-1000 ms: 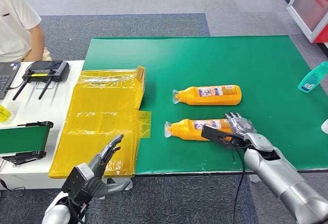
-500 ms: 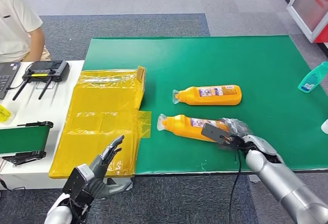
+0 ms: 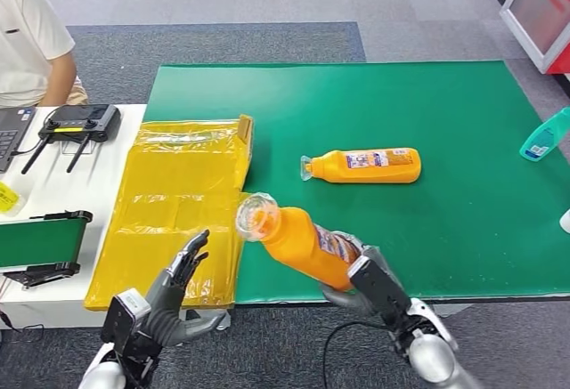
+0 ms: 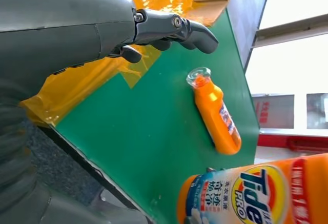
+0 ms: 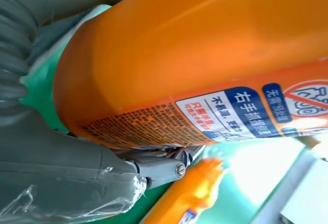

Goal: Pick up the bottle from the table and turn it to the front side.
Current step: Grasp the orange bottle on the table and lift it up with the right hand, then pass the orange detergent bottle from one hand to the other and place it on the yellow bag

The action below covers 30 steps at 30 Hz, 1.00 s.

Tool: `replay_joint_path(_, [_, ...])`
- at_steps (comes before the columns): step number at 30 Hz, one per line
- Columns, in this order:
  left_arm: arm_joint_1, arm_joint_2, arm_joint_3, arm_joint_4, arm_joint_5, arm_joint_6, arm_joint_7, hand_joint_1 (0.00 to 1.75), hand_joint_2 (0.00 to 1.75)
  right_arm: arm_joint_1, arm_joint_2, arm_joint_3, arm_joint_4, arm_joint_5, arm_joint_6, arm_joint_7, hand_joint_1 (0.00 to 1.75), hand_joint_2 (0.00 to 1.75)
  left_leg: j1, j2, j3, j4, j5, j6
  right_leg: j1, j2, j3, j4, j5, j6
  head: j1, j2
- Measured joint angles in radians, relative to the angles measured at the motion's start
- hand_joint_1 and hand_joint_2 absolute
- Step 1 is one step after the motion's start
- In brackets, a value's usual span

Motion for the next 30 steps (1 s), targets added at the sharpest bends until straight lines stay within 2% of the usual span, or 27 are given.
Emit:
replay_joint_path(5, [-0.009,-0.028,-0.009,-0.03,0.033,-0.007,0.012,0.0,1.75,0.089,0.083,0.006,-0.085,0.025,-0.067,-0.078,1.75,1.75,0.0,0.0,0.0,0.0,0.0,0.0,0.0,0.0,0.0,0.0,0.0,0.0,0.0,0.0])
replay_joint_path(9, [-0.016,-0.036,-0.016,-0.035,0.035,-0.014,0.018,0.0,1.75,0.101,0.1,0.011,-0.098,0.011,-0.071,-0.102,1.75,1.75,0.0,0.0,0.0,0.0,0.0,0.0,0.0,0.0,0.0,0.0,0.0,0.0,0.0,0.0])
replay_joint_path(14, [-0.069,-0.069,-0.137,-0.041,0.077,-0.047,0.018,0.0,1.75,0.122,0.185,0.1,-0.123,0.009,-0.113,-0.172,1.75,1.75,0.0,0.0,0.0,0.0,0.0,-0.001,0.0,0.0,0.0,0.0,0.0,0.0,0.0,0.0])
replay_joint_path(21, [-0.101,-0.077,-0.249,-0.062,0.103,-0.04,0.004,0.0,1.75,0.122,0.206,0.18,-0.109,0.019,-0.152,-0.18,1.75,1.75,0.0,0.0,0.0,0.0,0.0,-0.001,0.0,0.0,0.0,0.0,0.0,0.0,0.0,0.0])
replay_joint_path(30, [-0.128,-0.063,-0.298,-0.104,0.065,0.027,-0.011,0.0,1.75,0.11,0.206,0.224,-0.04,-0.009,-0.162,-0.161,1.75,1.75,0.0,0.0,0.001,0.0,0.0,-0.001,0.0,0.0,0.0,0.0,0.0,0.0,0.0,0.0])
